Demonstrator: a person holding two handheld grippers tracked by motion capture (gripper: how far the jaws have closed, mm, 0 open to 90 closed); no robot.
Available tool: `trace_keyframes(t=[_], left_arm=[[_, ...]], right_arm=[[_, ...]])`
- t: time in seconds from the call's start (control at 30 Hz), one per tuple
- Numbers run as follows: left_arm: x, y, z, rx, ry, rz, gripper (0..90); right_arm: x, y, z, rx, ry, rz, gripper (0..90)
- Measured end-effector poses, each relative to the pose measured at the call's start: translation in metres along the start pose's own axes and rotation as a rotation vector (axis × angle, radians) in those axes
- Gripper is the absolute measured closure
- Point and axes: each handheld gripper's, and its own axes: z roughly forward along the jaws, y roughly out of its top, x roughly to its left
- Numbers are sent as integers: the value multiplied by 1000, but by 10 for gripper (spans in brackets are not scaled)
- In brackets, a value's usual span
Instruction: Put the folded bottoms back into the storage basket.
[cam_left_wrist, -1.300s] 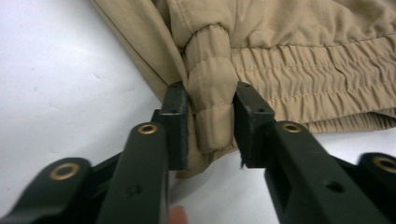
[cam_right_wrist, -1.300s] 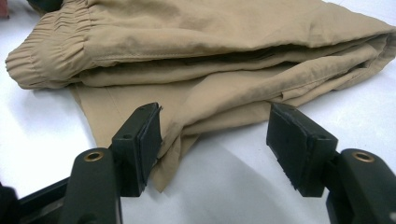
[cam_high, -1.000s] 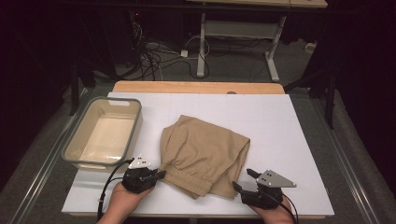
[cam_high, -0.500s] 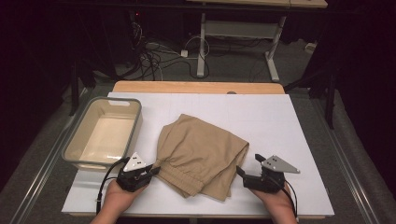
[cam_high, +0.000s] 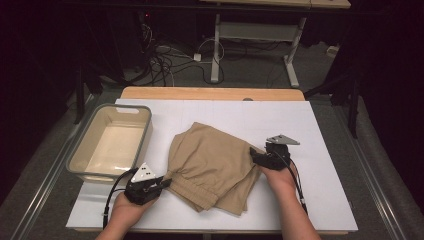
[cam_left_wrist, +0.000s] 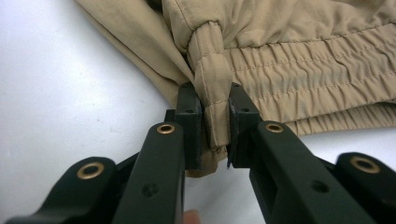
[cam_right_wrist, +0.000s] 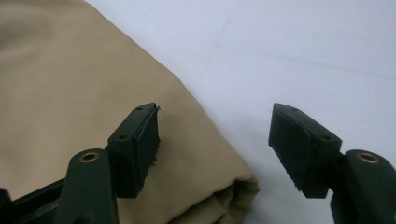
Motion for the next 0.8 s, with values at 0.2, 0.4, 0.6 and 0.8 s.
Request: trace_keyframes(t=[0.2,0.4,0.6,0.8], left_arm=[[1,0,0,0,-11,-10,768],[3,0,0,3,-22,-20,765],[3,0,0,4,-23,-20,765],[3,0,0,3,-20,-19,765]], right_arm=[[-13,-4,8,99,28,44,391],[-3,-13,-3,115,65,-31,506],[3,-17,-5,101,96,-67,696],[5,-20,-6,79,125,-93,811]])
